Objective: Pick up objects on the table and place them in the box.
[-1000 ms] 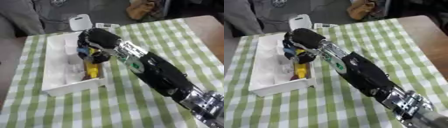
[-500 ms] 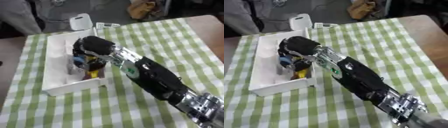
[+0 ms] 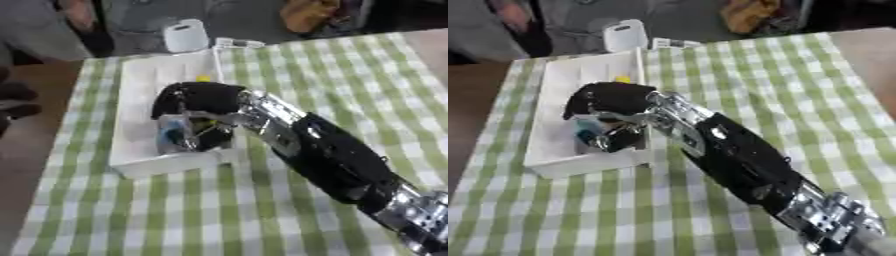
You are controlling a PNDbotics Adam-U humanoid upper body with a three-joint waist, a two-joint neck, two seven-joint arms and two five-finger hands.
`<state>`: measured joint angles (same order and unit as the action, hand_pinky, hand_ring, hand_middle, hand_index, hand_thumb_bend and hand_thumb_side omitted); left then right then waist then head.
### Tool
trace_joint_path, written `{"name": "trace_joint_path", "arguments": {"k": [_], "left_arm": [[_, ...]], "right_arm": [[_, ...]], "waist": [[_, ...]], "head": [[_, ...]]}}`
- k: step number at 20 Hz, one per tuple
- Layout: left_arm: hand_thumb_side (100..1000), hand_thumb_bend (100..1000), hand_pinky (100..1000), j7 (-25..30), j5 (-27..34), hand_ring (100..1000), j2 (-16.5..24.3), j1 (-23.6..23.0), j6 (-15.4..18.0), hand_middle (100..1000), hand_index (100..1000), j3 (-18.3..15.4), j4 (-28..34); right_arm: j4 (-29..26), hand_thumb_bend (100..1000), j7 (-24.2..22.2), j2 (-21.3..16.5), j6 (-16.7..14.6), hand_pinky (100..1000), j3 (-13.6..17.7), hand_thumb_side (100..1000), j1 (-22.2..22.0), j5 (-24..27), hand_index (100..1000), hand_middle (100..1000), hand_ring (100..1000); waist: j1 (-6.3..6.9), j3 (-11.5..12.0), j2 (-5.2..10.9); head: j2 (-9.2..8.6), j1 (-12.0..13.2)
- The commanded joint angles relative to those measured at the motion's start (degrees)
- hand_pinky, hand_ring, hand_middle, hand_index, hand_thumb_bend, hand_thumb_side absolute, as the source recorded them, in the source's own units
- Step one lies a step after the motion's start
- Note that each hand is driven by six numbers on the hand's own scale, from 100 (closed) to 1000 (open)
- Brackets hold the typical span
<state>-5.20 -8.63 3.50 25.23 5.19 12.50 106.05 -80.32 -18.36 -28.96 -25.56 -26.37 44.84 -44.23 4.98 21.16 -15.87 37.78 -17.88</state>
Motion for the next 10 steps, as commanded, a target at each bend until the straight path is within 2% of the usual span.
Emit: {"name": "trace_joint_path", "arguments": {"k": [1, 4, 5, 6, 7, 10], "left_arm": [[799, 100, 723, 0.1, 0.0, 1000, 0.3, 0.7, 0.0, 616, 749, 0.0, 1.3], [799, 100, 723, 0.1, 0.0, 1000, 0.3, 0.7, 0.0, 616, 749, 0.0, 1.3], [800, 100, 723, 0.1, 0.0, 1000, 0.3, 0.7, 0.0, 616, 748, 0.0, 1.2], [800, 100, 723, 0.1, -0.1, 1000, 0.3, 0.6, 0.0, 616, 748, 0.0, 1.2], [799, 100, 723, 0.0, -0.1, 1000, 0.3, 0.6, 0.0, 616, 748, 0.0, 1.2], [798, 100, 723, -0.1, -0.2, 1000, 0.4, 0.4, 0.0, 616, 748, -0.1, 1.1]], "right_arm": [[-1.9, 100, 0.3, -0.8, 0.6, 988, 1.1, 716, 0.6, 0.5, 1000, 999, 962], [-2.1, 100, 1.4, -0.9, 1.2, 985, 1.1, 750, 0.4, 0.6, 1000, 997, 960], [-2.1, 100, 1.8, -0.9, 1.5, 975, 1.2, 837, 0.2, 0.8, 1000, 994, 954], [-2.1, 100, 2.2, -0.9, 2.0, 975, 1.3, 837, 0.0, 1.0, 1000, 994, 954], [-2.1, 100, 2.7, -1.0, 2.5, 968, 1.5, 885, -0.2, 1.3, 1000, 993, 951], [-2.3, 100, 3.8, -1.3, 4.1, 969, 1.9, 835, -0.9, 1.7, 1000, 992, 950]], "waist": [[-0.55, -0.1, 0.13], [-0.57, -0.3, 0.18], [-0.59, -0.4, 0.24], [-0.62, -0.6, 0.31], [-0.66, -0.8, 0.41], [-0.71, -1.5, 0.85]], "head": [[0.71, 1.9], [0.84, 2.1], [0.86, 2.0], [0.89, 2.0], [0.88, 1.9], [0.90, 1.9]]}}
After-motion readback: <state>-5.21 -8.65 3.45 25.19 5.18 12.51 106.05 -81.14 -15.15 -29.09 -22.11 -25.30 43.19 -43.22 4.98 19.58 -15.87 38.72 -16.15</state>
